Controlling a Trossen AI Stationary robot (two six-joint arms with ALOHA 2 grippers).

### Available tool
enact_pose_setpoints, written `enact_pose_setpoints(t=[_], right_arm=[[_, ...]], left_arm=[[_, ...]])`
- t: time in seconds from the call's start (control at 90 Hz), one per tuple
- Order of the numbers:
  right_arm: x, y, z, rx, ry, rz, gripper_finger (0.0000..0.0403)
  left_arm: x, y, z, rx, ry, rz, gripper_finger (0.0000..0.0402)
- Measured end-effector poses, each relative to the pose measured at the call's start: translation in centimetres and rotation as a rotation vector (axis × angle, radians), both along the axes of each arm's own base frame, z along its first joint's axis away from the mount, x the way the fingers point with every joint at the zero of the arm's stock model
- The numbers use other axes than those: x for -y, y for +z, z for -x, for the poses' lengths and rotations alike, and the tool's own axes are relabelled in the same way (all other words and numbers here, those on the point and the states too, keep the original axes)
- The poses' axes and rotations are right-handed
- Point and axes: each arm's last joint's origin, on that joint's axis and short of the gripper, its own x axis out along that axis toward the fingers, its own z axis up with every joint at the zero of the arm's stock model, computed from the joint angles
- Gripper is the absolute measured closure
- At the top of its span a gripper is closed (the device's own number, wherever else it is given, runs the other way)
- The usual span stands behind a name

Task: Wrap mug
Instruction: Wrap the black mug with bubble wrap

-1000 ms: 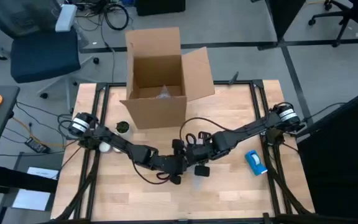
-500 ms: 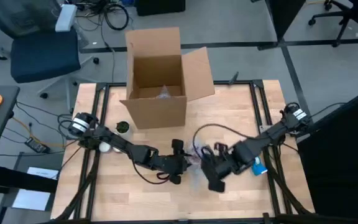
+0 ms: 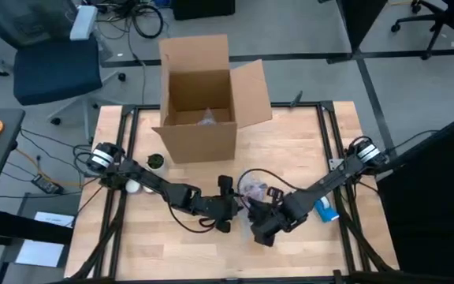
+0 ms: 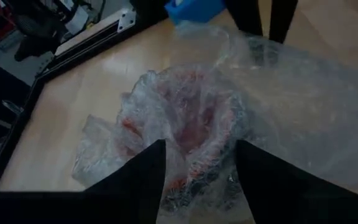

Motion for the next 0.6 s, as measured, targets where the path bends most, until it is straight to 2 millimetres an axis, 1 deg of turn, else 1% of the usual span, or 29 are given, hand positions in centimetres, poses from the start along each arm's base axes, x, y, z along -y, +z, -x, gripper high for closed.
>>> enact_pose_setpoints(t=[0.1,0.411,0.511,0.6], right_arm=[[0.8,0.6,-0.6,0.040,0.011,-0.011,0.0403],[4.0,0.8,-2.3,0.043,-0.019,-0.040,0.0403],[4.5,1.0,-2.5,0.046,-0.003,-0.053,0.0403],[4.6,1.6,-2.6,0.063,0.015,-0.059,0.0403]], left_arm=[[0.0,0.1,0.0,0.010,0.008,-0.002,0.0229],[-0.1,0.2,-0.1,0.021,0.016,-0.008,0.0229],[-0.1,0.2,-0.1,0.023,0.021,-0.007,0.0229],[-0.1,0.1,-0.1,0.022,0.029,0.007,0.0229]])
